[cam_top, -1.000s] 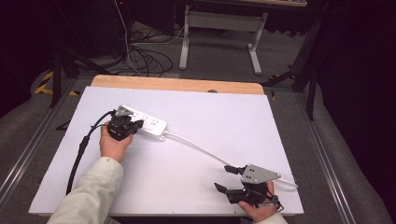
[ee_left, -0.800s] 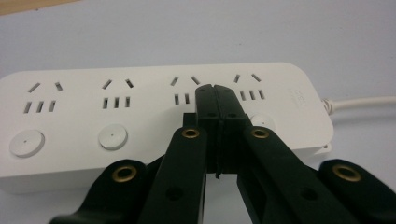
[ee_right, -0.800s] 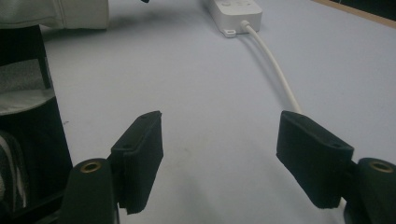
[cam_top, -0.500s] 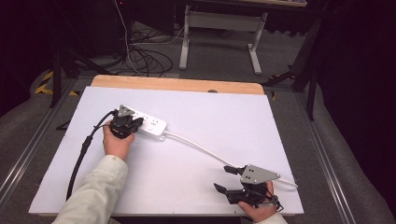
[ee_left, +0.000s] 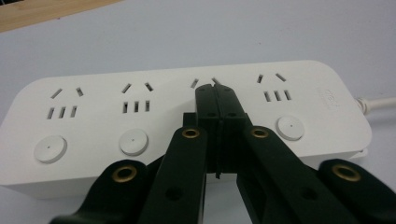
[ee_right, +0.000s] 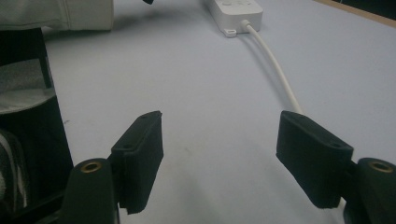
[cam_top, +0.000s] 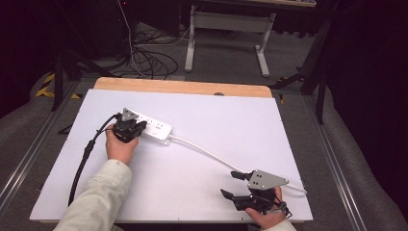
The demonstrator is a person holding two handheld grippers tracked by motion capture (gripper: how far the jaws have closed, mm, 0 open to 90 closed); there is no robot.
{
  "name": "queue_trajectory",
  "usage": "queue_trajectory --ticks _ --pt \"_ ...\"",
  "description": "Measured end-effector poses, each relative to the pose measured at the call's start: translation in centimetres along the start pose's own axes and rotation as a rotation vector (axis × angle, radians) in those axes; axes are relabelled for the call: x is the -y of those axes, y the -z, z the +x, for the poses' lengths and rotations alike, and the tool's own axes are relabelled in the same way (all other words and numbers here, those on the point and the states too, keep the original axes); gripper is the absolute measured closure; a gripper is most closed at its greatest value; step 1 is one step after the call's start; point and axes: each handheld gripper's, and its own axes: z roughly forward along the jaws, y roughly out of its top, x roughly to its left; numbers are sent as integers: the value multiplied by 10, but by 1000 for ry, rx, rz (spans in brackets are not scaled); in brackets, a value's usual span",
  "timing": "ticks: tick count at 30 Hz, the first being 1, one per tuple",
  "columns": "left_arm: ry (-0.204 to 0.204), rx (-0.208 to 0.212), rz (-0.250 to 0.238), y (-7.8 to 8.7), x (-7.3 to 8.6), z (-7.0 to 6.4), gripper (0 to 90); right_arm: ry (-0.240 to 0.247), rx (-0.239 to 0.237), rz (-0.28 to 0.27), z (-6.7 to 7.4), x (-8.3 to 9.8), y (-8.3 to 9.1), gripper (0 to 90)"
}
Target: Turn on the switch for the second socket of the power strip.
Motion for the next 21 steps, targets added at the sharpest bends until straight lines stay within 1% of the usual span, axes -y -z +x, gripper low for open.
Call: queue_trajectory --ticks 1,5,7,12,15,18,21 --pt "-2 -6 2 0 0 0 900 0 0 0 0 0 0 320" --pt "12 -6 3 0 0 0 900 -5 2 -3 -1 0 1 320" --pt "14 5 8 0 0 0 900 -4 0 -4 -1 0 1 320" --pt "17 12 19 1 -1 -2 900 -3 0 -1 -1 0 0 321" --pt "9 1 29 2 -2 -3 900 -3 -1 -1 -1 0 1 320" --pt "15 -2 33 2 -2 -4 900 -3 -1 1 -1 0 0 320" --pt "8 -6 34 1 -3 -4 900 -3 -2 -1 -1 0 0 320"
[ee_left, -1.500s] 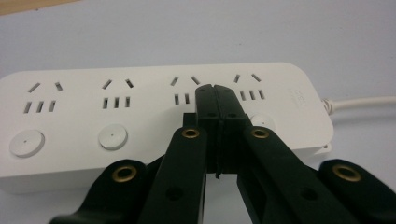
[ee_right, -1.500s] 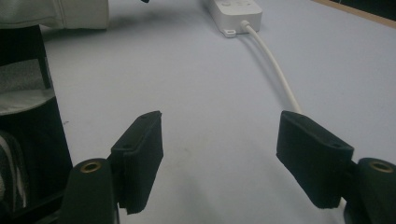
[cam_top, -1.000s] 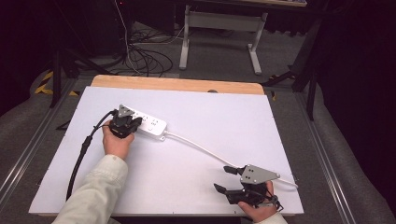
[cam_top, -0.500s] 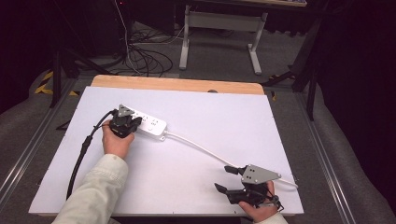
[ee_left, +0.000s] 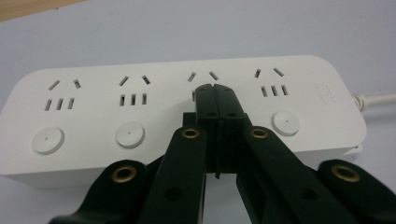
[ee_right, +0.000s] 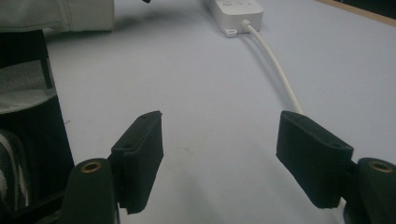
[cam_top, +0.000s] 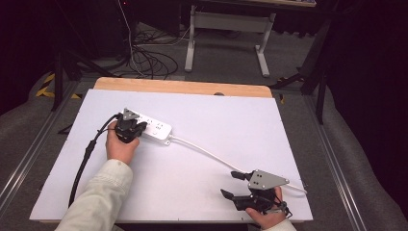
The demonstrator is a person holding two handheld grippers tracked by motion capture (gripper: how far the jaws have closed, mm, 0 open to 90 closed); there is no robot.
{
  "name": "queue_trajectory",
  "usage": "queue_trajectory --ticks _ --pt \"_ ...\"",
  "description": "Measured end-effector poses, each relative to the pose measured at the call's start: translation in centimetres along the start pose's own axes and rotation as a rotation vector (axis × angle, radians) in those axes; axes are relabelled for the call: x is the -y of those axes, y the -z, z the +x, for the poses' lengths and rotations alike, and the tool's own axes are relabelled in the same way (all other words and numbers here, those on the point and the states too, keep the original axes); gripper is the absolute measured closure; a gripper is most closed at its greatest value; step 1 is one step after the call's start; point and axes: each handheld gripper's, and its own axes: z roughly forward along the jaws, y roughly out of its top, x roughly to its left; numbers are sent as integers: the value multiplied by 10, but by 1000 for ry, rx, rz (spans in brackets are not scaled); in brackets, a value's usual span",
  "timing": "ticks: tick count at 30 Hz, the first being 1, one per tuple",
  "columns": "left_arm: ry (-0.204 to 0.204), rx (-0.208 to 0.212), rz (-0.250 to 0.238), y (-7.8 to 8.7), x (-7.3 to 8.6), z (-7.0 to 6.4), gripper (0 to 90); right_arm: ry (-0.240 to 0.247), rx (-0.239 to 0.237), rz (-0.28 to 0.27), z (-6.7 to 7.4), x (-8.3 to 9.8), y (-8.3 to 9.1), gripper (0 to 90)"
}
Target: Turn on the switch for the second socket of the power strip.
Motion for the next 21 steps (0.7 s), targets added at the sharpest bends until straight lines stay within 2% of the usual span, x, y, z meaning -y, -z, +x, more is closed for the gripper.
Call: queue_trajectory --ticks 17,21 --pt "-27 -53 5 -1 1 -7 900 -1 1 4 0 0 0 320" --pt "-1 -44 1 -1 2 -6 900 -2 1 6 0 0 -1 324"
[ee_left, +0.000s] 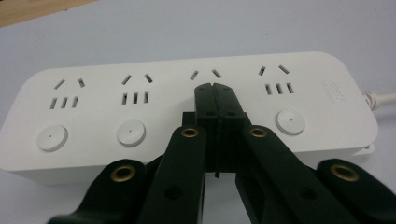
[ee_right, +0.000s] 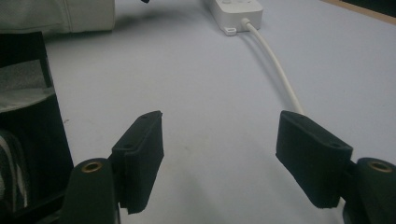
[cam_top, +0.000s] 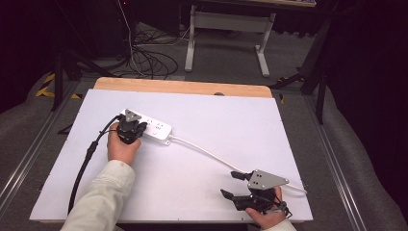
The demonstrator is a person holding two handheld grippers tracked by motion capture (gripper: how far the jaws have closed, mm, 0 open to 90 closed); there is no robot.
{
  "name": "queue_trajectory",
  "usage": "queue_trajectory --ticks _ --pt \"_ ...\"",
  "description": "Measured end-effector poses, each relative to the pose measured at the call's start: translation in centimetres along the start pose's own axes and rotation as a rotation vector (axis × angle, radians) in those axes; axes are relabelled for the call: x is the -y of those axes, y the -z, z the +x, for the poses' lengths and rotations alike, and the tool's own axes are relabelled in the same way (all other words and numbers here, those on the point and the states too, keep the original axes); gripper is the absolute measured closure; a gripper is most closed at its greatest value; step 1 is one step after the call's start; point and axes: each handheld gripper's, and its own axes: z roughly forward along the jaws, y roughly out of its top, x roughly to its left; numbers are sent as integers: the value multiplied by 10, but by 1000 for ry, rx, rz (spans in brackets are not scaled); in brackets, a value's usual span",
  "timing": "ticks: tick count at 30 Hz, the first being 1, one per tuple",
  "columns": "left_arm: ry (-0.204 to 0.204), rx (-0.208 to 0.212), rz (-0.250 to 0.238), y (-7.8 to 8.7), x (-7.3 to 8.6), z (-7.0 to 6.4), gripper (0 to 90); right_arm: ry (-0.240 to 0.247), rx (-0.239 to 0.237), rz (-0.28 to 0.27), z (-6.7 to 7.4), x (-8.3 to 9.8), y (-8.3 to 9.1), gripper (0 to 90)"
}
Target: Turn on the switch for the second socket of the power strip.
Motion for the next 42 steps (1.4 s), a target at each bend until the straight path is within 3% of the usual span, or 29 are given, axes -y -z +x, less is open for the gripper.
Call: queue_trajectory --ticks 4,7,18,25,28,34,38,42 --pt "-29 -17 -1 0 0 -3 900 -3 0 2 0 0 0 324" --pt "-13 0 -2 -1 0 -3 900 -6 0 0 -1 1 -1 324" --pt "16 -1 14 -1 -2 -3 900 -7 -2 -1 -1 1 0 324" --pt "4 -23 20 -3 -3 -5 900 -6 -4 0 -1 1 0 324" --pt "23 -14 31 -3 -4 -3 900 -6 -6 -1 -1 1 -1 324" --pt "4 -34 31 -3 -4 -5 900 -7 -5 0 -1 1 0 324" --pt "49 9 19 -2 -5 0 900 -8 -3 -8 -1 1 1 324" --pt "143 61 5 4 -7 10 900 -10 -3 -4 -1 1 0 324"
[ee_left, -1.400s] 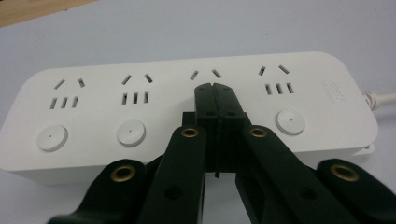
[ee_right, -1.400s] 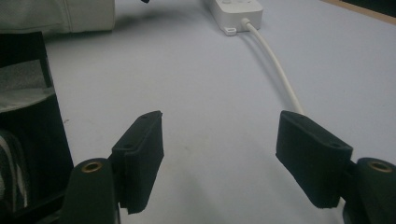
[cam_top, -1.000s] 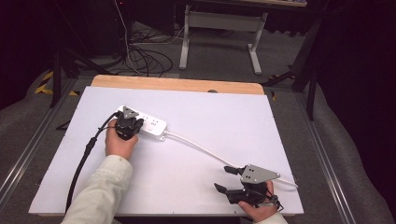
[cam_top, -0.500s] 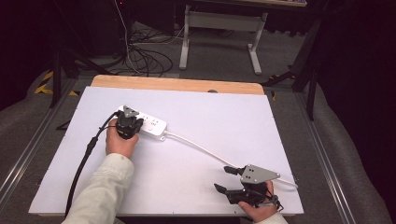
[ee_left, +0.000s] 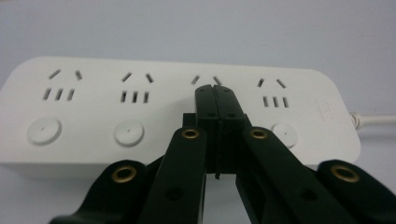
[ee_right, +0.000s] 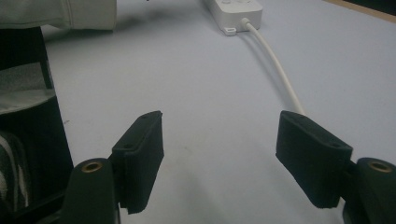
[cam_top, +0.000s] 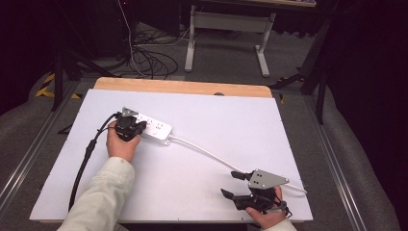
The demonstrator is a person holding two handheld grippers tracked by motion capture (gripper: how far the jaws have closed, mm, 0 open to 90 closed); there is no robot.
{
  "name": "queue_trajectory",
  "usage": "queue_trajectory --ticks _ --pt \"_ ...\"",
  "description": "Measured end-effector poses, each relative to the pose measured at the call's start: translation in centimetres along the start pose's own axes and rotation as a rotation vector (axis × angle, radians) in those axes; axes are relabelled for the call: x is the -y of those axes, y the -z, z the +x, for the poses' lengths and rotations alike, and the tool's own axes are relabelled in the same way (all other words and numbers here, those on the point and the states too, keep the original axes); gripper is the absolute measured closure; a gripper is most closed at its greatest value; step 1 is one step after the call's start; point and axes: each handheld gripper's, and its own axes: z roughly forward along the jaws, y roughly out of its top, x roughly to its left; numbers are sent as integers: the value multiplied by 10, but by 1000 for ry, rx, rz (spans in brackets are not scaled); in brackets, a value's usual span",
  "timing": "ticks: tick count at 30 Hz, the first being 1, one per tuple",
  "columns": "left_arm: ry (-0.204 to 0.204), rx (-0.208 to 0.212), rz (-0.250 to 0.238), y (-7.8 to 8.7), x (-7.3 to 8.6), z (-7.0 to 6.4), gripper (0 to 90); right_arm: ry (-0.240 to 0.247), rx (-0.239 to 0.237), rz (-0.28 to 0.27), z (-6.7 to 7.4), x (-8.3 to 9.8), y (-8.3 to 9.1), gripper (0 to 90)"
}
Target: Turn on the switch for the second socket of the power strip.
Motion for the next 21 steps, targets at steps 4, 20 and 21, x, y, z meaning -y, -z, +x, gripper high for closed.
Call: queue_trajectory --ticks 4,20,21 --pt "2 25 -17 9 -3 2 900 1 1 -2 0 0 1 324" --pt "-16 80 -72 46 -10 5 900 0 8 2 0 0 0 324" --pt "-25 75 -74 47 -10 6 900 0 8 2 0 0 0 324"
